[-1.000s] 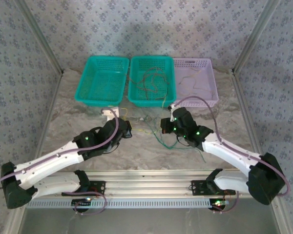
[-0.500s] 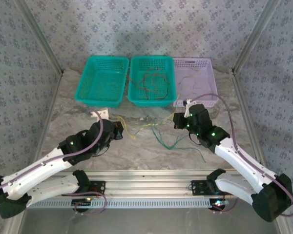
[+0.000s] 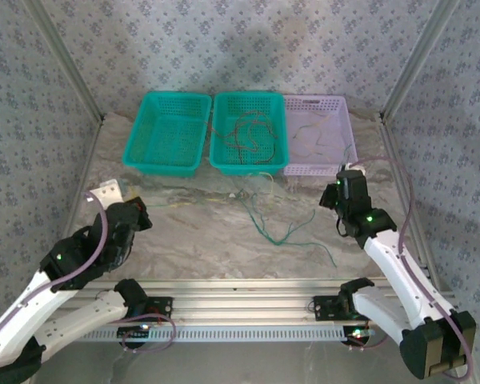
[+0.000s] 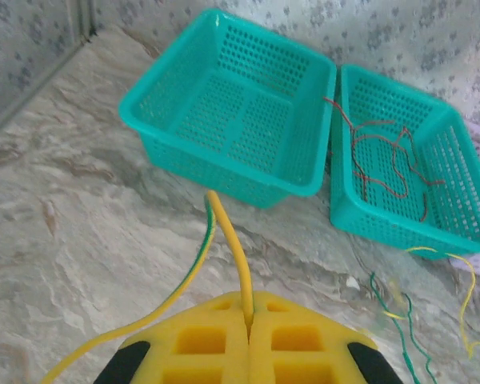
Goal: Untangle the cables
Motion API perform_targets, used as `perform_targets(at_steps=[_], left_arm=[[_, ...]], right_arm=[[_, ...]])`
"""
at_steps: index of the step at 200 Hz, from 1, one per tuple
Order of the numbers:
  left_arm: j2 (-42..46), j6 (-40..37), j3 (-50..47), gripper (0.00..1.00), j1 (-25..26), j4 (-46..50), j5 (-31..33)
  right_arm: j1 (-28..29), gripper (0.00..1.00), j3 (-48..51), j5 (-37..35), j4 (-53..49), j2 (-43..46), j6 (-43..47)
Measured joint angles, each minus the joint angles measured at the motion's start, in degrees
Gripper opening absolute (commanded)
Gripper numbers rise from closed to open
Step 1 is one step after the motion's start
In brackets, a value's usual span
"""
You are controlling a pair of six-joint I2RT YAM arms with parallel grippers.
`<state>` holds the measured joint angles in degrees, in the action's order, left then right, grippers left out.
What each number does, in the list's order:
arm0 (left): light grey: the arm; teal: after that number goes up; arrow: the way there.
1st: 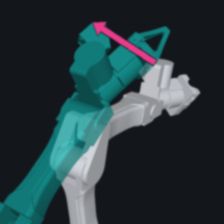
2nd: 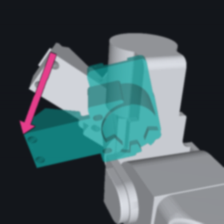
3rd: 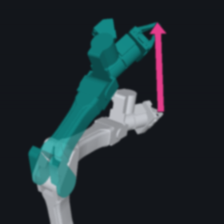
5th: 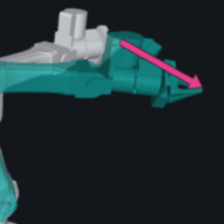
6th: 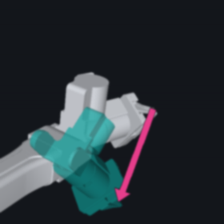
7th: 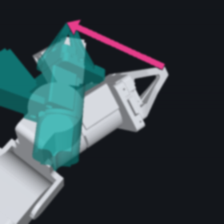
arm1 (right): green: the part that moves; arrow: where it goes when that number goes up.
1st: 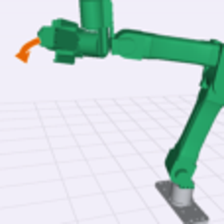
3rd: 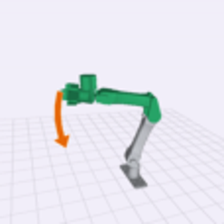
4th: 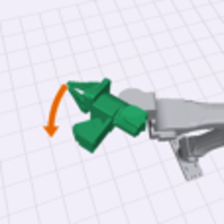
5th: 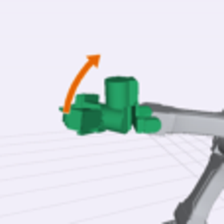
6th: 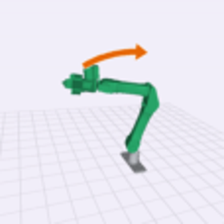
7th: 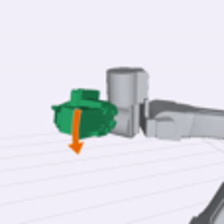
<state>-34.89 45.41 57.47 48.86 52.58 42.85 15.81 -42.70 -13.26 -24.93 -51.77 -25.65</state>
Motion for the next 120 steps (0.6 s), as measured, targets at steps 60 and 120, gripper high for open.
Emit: perform_targets(at_steps=[60,120], left_arm=[[-1.0,-3.0,3.1,0.00,0.0,1.2,0.0],[-5.9,-5.6,4.9,0.00,0.0,-0.1,-4.3]], right_arm=[[0.0,0.00,-8.4,-0.3,-3.7,5.1,0.0],[-0.4,0.00,-22.7,-9.4,-7.4,0.8,3.3]])
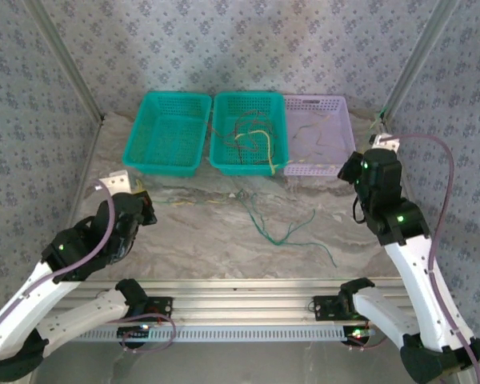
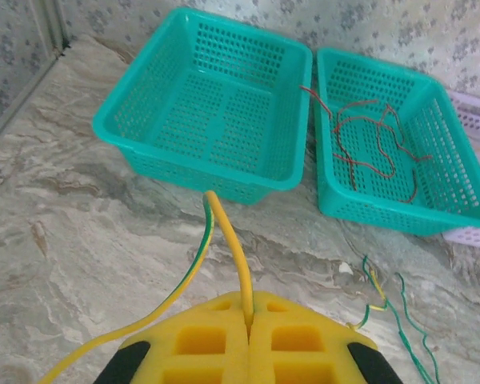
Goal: Untangle the cables
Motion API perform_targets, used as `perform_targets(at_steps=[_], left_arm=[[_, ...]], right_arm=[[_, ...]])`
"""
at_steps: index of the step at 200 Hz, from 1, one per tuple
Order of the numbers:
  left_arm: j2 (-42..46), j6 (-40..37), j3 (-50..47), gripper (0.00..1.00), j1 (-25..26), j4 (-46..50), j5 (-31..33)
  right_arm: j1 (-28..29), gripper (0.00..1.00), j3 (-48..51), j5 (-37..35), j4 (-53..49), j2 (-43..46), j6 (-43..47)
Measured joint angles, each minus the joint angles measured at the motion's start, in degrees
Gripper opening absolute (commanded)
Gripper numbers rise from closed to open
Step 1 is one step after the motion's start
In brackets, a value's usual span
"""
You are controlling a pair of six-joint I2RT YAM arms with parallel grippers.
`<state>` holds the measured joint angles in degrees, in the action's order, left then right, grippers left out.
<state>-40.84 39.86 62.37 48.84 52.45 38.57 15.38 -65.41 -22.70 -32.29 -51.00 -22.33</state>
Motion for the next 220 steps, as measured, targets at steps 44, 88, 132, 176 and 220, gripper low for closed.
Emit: perform_targets(at_steps=[44,88,132,176,220], left_arm=[[-3.4,-0.2,0.0,0.00,0.0,-1.8,-4.1],[-6.6,-0.2,-0.1,0.00,0.0,-3.4,-6.9],[-8.9,0.5,-0.6,0.00,0.2,-5.4,-8.6],[-10.1,1.6,-1.2,0.00,2.0,-6.3,-9.0],[-10.3,2.2,-2.2,0.00,2.9,-6.4,-9.0]], right_arm=[[-4.3,0.00,-10.1,-10.3,-2.1,-12.2,2.5],[-6.4,0.00,-17.4,-15.1,-1.7,-26.8,3.8],[-8.2,0.00,-24.6,-18.8,-0.8,-42.6,5.9],[-7.6,0.00,-34.7,-22.3,-1.3,-57.5,8.5],[-5.1,0.00,-44.8,-23.2,-5.4,-69.7,11.3]])
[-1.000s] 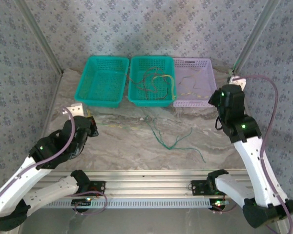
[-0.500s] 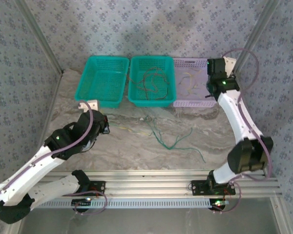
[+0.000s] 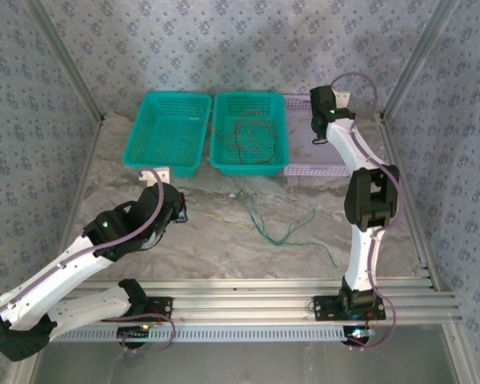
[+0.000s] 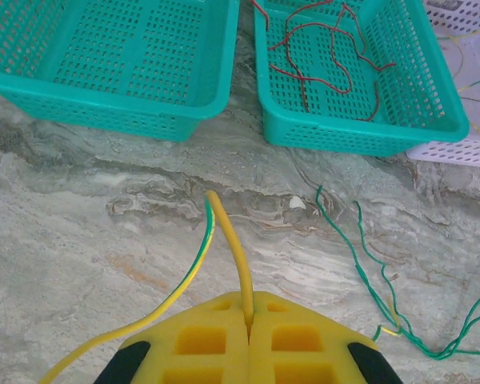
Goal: Untangle the cables
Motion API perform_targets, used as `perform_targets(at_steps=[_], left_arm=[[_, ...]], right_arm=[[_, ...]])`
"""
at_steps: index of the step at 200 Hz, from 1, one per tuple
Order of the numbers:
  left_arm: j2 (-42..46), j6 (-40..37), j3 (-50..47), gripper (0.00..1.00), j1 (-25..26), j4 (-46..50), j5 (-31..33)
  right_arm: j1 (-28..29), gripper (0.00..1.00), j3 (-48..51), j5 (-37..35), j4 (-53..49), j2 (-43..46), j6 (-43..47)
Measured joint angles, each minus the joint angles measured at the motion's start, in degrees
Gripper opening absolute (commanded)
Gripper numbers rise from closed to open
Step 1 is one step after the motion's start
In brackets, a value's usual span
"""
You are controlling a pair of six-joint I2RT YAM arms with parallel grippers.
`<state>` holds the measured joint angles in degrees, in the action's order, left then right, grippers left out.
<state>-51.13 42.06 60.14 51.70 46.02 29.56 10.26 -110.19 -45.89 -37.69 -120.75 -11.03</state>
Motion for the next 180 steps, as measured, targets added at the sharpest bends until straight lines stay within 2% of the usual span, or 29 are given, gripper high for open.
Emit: perform_targets(at_steps=[70,130,180], left_arm=[[-0.1,1.4,-2.6,0.00,1.3,-0.9,0.0],[-1.1,2.2,-3.4,0.00,2.1,-1.3,-0.2],[-2.1,2.6,-4.2,0.00,2.8,-2.7,-0.3]], right_arm=[[1.2,0.00,-12.1,2.1,-11.2,-12.2,1.0],[-0.3,0.00,-17.2,8.7,-19.8,-18.2,1.0],[-1.5,0.26,-21.2,14.1,-24.0,-19.4,-0.2]])
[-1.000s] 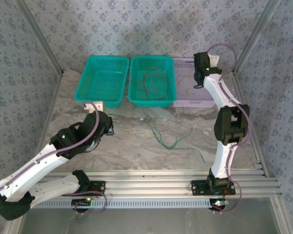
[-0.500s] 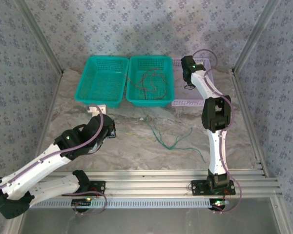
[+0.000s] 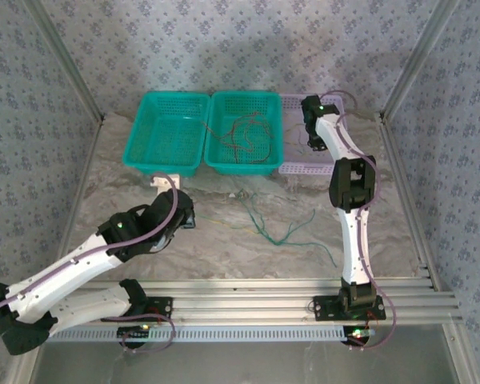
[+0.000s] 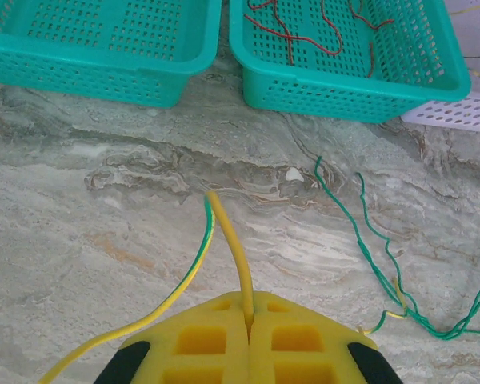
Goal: Untangle the cables
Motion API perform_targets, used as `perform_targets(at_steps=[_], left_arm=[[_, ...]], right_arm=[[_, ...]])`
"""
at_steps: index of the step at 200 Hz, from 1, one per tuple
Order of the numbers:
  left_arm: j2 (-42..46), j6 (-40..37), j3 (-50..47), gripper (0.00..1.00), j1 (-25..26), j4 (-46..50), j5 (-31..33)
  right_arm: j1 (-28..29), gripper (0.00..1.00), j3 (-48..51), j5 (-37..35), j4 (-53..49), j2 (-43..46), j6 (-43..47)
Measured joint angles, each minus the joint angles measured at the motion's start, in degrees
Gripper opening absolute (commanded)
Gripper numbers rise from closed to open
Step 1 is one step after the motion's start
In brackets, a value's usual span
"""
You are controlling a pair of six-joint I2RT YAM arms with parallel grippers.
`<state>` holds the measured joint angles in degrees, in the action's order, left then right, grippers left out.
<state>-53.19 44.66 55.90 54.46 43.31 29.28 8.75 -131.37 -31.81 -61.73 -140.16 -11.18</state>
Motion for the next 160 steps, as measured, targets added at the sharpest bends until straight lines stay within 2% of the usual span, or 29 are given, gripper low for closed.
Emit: perform_targets(at_steps=[59,94,160], left_arm=[[-1.4,0.0,0.0,0.00,0.0,-1.0,0.0],[-1.7,-0.1,0.0,0.00,0.1,-1.2,0.0],[-2.5,-0.5,0.1,0.00,0.1,-1.2,0.1]], right_arm=[[0.0,0.52,-0.2,4.2,-0.3,3.3,0.1],[0.1,0.59,-0.2,4.9,-0.3,6.8,0.1],[0.0,0.62,-0.5,9.0,-1.1,9.8,-1.3]])
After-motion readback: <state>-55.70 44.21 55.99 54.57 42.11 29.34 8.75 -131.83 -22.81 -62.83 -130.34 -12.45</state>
